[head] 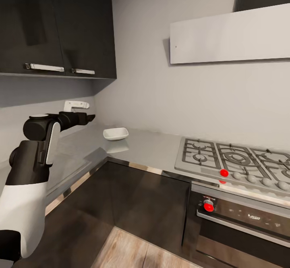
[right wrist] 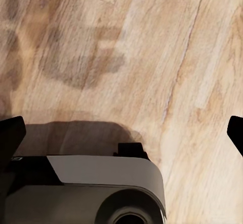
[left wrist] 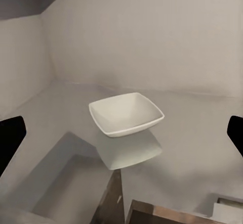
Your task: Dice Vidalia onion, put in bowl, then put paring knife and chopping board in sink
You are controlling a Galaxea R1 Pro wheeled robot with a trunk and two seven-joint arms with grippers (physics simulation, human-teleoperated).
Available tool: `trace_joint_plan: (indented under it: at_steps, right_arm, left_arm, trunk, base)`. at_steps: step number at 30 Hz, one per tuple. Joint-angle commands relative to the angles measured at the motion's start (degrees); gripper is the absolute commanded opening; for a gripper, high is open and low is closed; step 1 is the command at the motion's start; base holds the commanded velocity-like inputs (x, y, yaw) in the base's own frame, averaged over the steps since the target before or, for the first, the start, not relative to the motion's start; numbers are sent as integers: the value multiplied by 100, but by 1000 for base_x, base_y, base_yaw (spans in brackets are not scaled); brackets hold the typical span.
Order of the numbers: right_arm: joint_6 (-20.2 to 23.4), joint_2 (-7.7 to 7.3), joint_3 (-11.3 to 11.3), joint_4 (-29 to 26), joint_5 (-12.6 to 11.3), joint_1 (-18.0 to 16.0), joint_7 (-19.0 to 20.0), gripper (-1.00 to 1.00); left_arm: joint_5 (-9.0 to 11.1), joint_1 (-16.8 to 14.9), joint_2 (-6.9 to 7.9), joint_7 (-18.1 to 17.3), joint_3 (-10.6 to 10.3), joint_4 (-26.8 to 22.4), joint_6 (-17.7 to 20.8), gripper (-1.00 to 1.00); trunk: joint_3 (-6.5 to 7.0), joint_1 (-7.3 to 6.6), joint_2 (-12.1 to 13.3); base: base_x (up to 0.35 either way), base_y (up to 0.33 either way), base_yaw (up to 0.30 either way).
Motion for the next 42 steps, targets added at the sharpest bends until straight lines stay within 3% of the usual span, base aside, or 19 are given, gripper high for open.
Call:
trace_joint_plan:
  at_steps: [1, 14, 17, 20, 22, 23, 26, 29, 32, 35, 42]
  right_arm:
    - [-15, 2, 2, 1, 2, -2, -18, 100]
    - [-15, 10, -4, 1, -6, -2, -4, 100]
    - [-15, 10, -4, 6, -7, -4, 2, 100]
    - [-15, 37, 3, 9, -10, -3, 4, 100]
    - [-15, 62, 9, 10, -13, -2, 5, 100]
    - [-15, 71, 11, 10, -14, -3, 5, 100]
    - [-12, 78, 13, 10, -15, -3, 5, 100]
    - [-14, 80, 13, 10, -15, -2, 5, 100]
    - [-15, 75, 17, 10, 1, -4, 2, 100]
    - [-15, 57, 25, 10, 11, -4, -7, 100]
    - [-17, -9, 22, 26, 9, -3, -18, 100]
  left_arm:
    - [4, -6, 2, -13, 1, -5, 26, 100]
    - [-1, -12, 28, -11, -12, 5, 24, 100]
    - [-10, -10, 10, 17, -9, 201, -8, 100]
    - [-36, -12, -219, 441, 22, 868, -43, 100]
    - [-26, -19, -372, 1056, 38, 1136, -65, 100]
    - [-15, -29, -558, 1543, 43, 1196, -101, 100]
    - [-4, -183, -889, 2281, 47, 1159, -183, 100]
    - [5, -433, -975, 2508, 48, 1228, -200, 100]
    - [9, -1029, -1022, 2643, 49, 1737, -209, 100]
    - [4, -1208, -1023, 2669, 49, 2009, -210, 100]
    - [-5, -1287, -976, 2668, 56, 2682, -295, 100]
  trunk:
    - [-7, 0, -4]
    - [-7, 0, -4]
    - [-7, 0, -4]
    - [-7, 0, -4]
    - [-7, 0, -4]
    - [-7, 0, -4]
    - [-7, 0, -4]
    - [-7, 0, -4]
    - [-7, 0, -4]
    - [-7, 0, -4]
    - [-7, 0, -4]
  base:
    - [0, 0, 0]
    - [12, 0, 0]
    - [6, 0, 0]
    - [2, 0, 0]
    - [0, 0, 0]
    - [0, 0, 0]
    - [0, 0, 0]
    - [0, 0, 0]
    - [0, 0, 0]
    - [0, 0, 0]
    - [0, 0, 0]
